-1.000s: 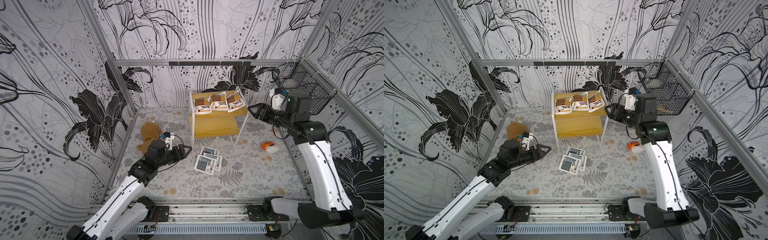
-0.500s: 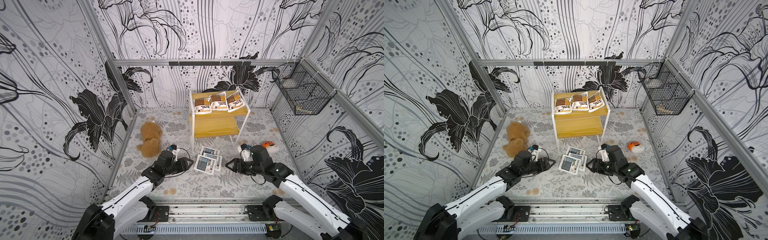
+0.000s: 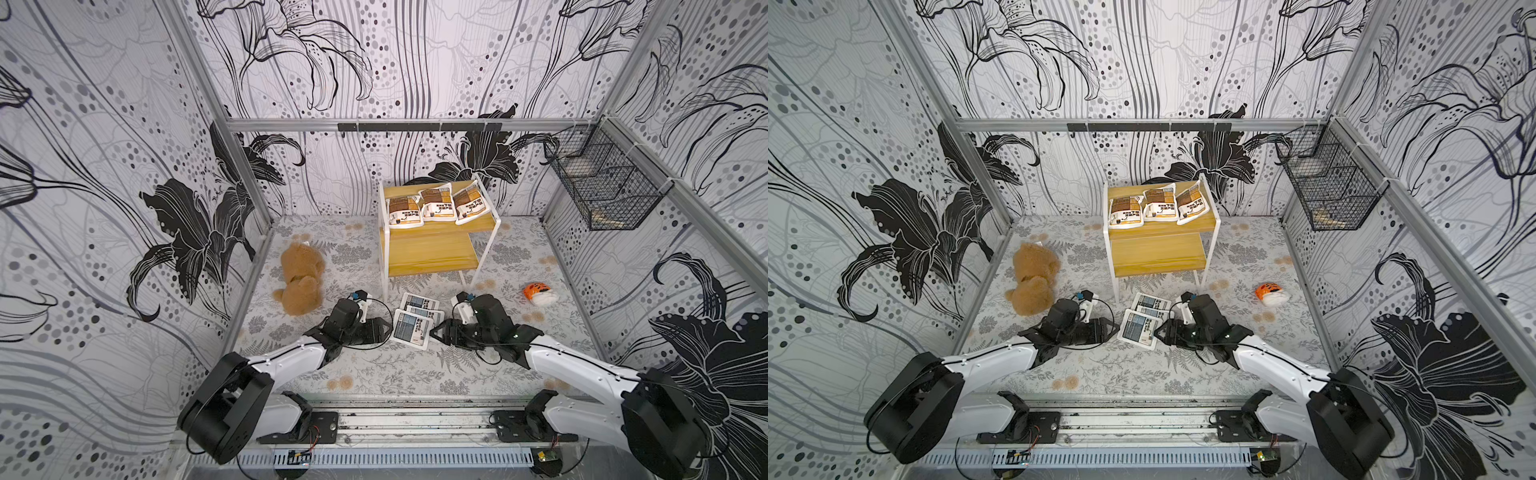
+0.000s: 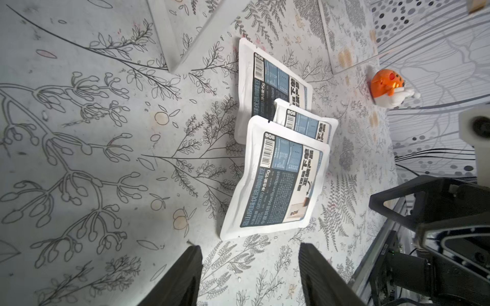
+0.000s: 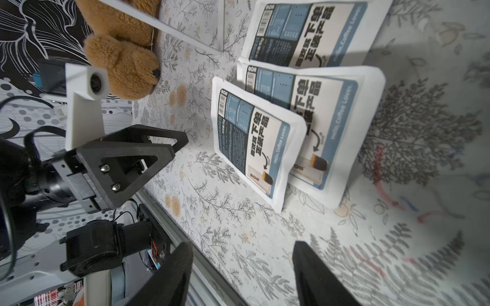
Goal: Place the bagged coffee beans on the shelf by color
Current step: Pick up the bagged coffee beans at the center of the board.
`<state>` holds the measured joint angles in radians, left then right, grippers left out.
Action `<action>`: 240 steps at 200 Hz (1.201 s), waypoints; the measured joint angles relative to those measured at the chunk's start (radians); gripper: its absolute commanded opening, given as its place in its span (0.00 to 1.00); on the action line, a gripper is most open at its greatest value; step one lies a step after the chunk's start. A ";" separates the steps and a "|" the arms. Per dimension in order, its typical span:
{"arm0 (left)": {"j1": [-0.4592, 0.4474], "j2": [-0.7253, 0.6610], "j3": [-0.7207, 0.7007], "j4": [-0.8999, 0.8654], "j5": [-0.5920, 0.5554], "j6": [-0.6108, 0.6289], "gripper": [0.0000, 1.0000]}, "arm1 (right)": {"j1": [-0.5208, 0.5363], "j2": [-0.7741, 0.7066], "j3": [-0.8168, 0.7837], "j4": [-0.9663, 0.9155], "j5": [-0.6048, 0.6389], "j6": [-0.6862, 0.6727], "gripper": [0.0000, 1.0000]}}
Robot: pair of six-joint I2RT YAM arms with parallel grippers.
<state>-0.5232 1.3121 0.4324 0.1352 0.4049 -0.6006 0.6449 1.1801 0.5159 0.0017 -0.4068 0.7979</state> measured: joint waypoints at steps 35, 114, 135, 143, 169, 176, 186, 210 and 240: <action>0.000 0.084 0.040 0.008 0.002 0.053 0.62 | 0.000 0.061 -0.029 0.096 -0.010 0.010 0.63; 0.000 0.215 0.083 0.071 0.009 0.116 0.55 | 0.000 0.174 -0.062 0.217 -0.040 0.022 0.60; 0.000 0.235 0.082 0.111 0.020 0.111 0.51 | 0.000 0.216 -0.063 0.254 -0.053 0.025 0.59; 0.000 0.241 0.079 0.128 0.026 0.108 0.50 | 0.000 0.231 -0.065 0.270 -0.058 0.026 0.58; 0.000 0.248 0.058 0.188 0.045 0.090 0.46 | 0.000 0.269 -0.075 0.314 -0.072 0.032 0.57; 0.000 0.248 0.051 0.201 0.050 0.085 0.45 | 0.001 0.278 -0.076 0.323 -0.076 0.033 0.57; 0.000 0.248 0.038 0.221 0.058 0.077 0.45 | 0.002 0.287 -0.077 0.339 -0.081 0.037 0.57; -0.005 0.248 0.002 0.272 0.074 0.053 0.41 | 0.009 0.297 -0.077 0.376 -0.097 0.053 0.56; -0.021 0.248 -0.029 0.323 0.088 0.025 0.39 | 0.024 0.317 -0.077 0.428 -0.110 0.070 0.52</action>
<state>-0.5442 1.5600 0.4038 0.4587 0.4927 -0.5755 0.6685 1.4967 0.4389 0.4301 -0.5171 0.8677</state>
